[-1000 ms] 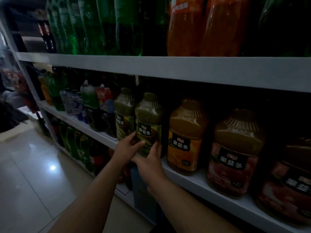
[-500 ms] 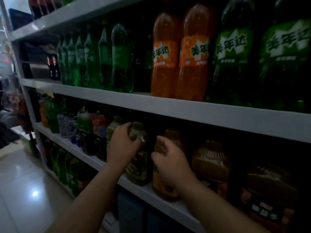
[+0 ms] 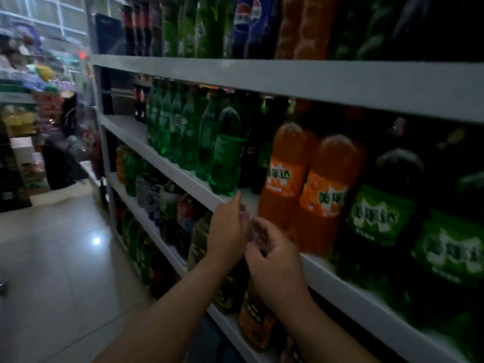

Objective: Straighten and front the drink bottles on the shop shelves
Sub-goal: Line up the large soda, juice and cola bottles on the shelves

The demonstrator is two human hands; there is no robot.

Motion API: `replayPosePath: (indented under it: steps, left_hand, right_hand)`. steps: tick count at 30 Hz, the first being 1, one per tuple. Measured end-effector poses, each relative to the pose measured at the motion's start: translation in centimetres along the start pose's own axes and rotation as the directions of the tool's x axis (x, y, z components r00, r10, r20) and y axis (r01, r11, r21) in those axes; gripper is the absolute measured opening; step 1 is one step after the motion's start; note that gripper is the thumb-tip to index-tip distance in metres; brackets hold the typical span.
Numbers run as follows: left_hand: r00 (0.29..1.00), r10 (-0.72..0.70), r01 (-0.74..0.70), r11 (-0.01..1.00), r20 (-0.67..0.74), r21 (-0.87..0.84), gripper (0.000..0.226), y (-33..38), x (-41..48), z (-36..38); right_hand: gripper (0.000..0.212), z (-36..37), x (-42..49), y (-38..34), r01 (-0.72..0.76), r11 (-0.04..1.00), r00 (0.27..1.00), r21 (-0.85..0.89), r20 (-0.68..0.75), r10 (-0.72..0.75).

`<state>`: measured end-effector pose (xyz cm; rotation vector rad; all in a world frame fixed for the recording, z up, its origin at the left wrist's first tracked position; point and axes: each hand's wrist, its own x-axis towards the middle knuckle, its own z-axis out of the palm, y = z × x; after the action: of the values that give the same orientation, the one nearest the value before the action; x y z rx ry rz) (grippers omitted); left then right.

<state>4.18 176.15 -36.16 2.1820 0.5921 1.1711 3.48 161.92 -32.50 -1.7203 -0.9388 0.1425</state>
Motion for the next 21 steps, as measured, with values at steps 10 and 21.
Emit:
replayPosePath:
  steps: [10, 21]
  left_hand:
    - [0.872, -0.25, 0.33, 0.936, 0.422, -0.127, 0.019, 1.3, 1.6, -5.3]
    - [0.831, -0.306, 0.358, 0.933, 0.464, -0.027, 0.076, -2.0, 14.0, -12.5]
  right_hand:
    - [0.044, 2.3, 6.0, -7.2, -0.265, 0.959, 0.964, 0.1, 0.038, 0.262]
    - [0.06, 5.2, 12.0, -11.7, -0.423, 0.904, 0.898, 0.068, -0.104, 0.428]
